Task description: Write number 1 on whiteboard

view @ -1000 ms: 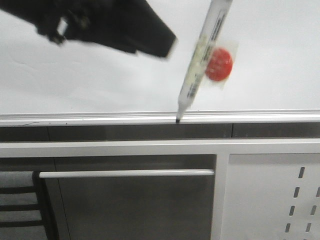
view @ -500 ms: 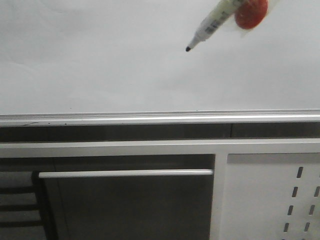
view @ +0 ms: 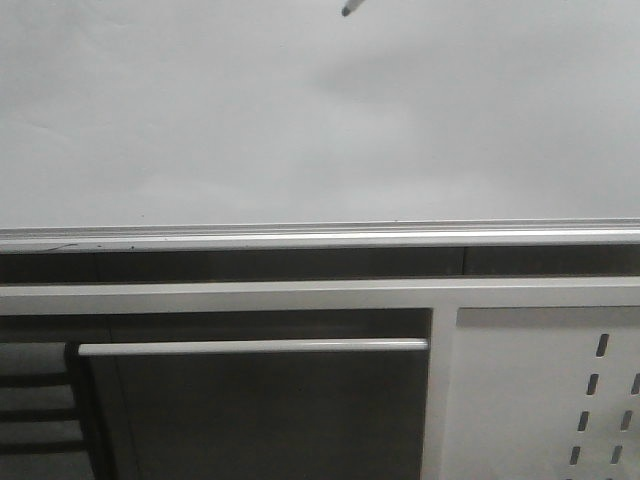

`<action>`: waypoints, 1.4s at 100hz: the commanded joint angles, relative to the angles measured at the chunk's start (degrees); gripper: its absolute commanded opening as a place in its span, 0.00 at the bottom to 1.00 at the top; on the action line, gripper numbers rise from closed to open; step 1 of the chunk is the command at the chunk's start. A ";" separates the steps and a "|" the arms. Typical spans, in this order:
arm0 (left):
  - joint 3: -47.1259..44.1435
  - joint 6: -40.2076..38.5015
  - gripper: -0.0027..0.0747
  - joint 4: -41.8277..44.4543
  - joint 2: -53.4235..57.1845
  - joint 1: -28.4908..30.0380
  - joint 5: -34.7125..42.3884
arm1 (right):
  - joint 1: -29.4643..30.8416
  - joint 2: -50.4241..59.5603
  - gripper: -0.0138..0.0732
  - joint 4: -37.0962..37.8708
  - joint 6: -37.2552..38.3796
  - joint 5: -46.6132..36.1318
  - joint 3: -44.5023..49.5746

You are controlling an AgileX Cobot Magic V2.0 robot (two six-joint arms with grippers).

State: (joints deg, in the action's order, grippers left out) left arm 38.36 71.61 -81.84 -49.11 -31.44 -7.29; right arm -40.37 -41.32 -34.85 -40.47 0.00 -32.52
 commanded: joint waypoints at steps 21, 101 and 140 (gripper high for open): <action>1.45 -0.55 0.01 -1.09 0.73 0.17 0.70 | 0.08 -4.94 0.11 1.27 -0.25 -10.40 -1.45; 1.45 -0.21 0.01 0.35 0.73 0.17 0.82 | -0.59 -16.58 0.11 1.79 -0.25 -13.98 -2.47; 1.45 -0.21 0.01 0.35 0.73 0.17 0.82 | 0.05 -10.03 0.11 1.79 -0.25 -13.12 -3.84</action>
State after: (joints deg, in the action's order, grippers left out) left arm 38.36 71.61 -81.04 -49.01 -31.44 -6.91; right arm -41.21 -51.89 -34.12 -40.47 -8.70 -34.26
